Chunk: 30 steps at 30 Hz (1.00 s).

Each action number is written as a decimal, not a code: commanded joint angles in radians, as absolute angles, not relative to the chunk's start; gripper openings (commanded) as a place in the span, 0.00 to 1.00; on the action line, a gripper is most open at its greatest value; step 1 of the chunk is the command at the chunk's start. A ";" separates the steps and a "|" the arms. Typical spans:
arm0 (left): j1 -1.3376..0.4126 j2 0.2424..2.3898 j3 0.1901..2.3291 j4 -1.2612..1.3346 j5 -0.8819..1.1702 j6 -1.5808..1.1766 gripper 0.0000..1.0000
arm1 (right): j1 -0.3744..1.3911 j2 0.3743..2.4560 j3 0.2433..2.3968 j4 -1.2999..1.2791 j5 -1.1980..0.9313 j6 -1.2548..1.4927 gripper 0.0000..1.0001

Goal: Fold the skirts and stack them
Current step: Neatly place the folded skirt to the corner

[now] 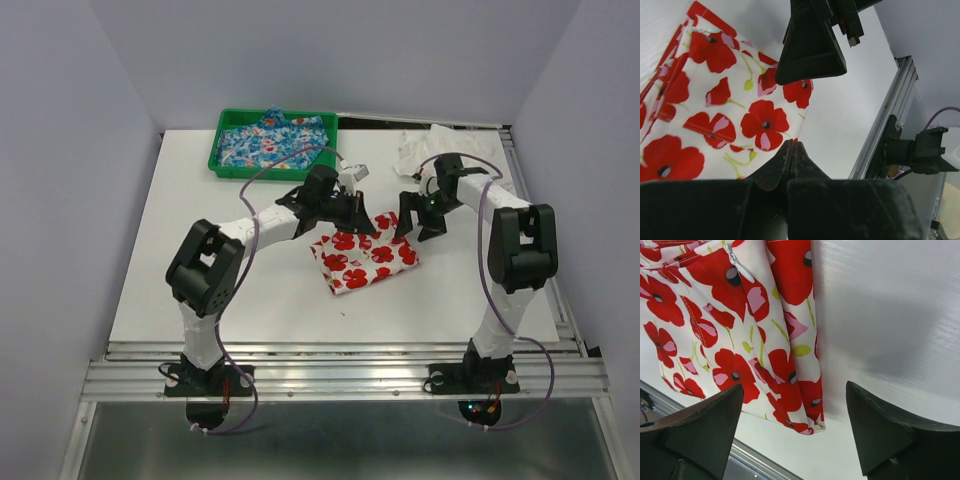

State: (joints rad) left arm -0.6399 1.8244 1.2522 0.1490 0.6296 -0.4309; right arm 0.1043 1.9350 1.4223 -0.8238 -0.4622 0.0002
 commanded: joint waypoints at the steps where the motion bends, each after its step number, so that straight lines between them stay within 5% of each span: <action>1: -0.664 1.916 1.368 0.179 0.721 -0.416 0.00 | 0.094 1.956 1.394 -0.795 -0.572 0.025 0.86; 3: -0.664 1.959 1.429 0.175 0.738 -0.351 0.04 | 0.094 1.957 1.368 -0.779 -0.613 0.012 0.81; 4: -0.663 1.968 1.452 0.161 0.730 -0.322 0.33 | 0.084 1.954 1.356 -0.770 -0.623 0.011 0.78; 5: -0.657 1.971 1.471 0.147 0.723 -0.243 0.43 | 0.084 1.951 1.345 -0.755 -0.632 0.012 0.76; 12: -0.611 1.907 1.451 0.112 0.678 -0.097 0.72 | 0.084 2.029 1.403 -0.661 -0.615 -0.011 0.70; 14: -0.606 1.882 1.439 0.106 0.647 -0.065 0.96 | 0.084 2.065 1.442 -0.658 -0.615 -0.005 0.70; 30: -0.483 1.807 1.447 0.057 0.621 0.193 0.99 | 0.084 2.218 1.667 -0.667 -0.554 -0.049 0.70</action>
